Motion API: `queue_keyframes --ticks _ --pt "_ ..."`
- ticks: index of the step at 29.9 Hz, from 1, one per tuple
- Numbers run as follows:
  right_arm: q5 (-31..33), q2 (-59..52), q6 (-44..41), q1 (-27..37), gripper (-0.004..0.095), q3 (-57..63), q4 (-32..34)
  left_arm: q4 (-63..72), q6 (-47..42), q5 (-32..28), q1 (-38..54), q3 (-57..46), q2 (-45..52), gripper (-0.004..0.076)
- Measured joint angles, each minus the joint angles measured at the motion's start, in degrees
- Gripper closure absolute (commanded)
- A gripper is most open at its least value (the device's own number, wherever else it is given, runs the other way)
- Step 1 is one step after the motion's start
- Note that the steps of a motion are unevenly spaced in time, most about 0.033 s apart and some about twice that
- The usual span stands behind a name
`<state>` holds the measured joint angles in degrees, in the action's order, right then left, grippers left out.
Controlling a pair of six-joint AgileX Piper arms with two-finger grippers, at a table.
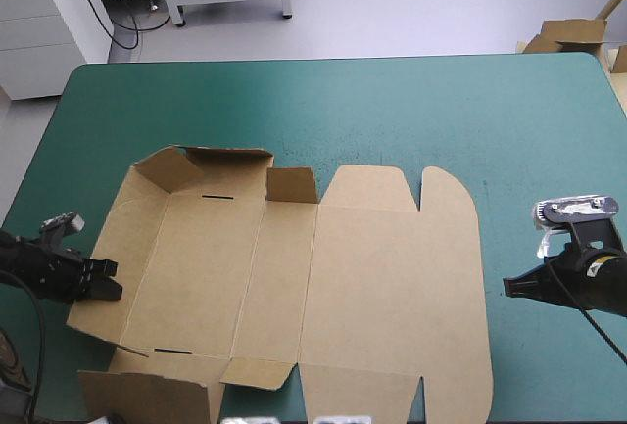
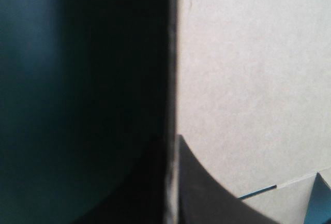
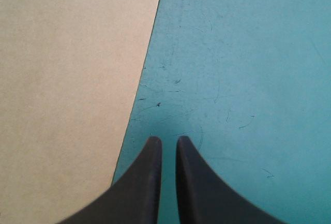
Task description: Fold the box
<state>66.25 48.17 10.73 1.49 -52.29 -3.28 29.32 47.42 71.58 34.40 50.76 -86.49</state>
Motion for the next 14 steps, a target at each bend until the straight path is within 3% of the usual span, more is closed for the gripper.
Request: queue_keyframes --ticks 7,14 --pt "-0.18 0.0 0.0 0.0 0.0822 0.0 0.0 -5.57 -2.52 -2.29 -14.02 12.53 -0.28 0.0731" --pt "-0.22 0.0 0.0 0.0 0.0822 0.0 0.0 -21.94 -8.15 -4.55 -35.07 26.59 -1.45 0.0731"
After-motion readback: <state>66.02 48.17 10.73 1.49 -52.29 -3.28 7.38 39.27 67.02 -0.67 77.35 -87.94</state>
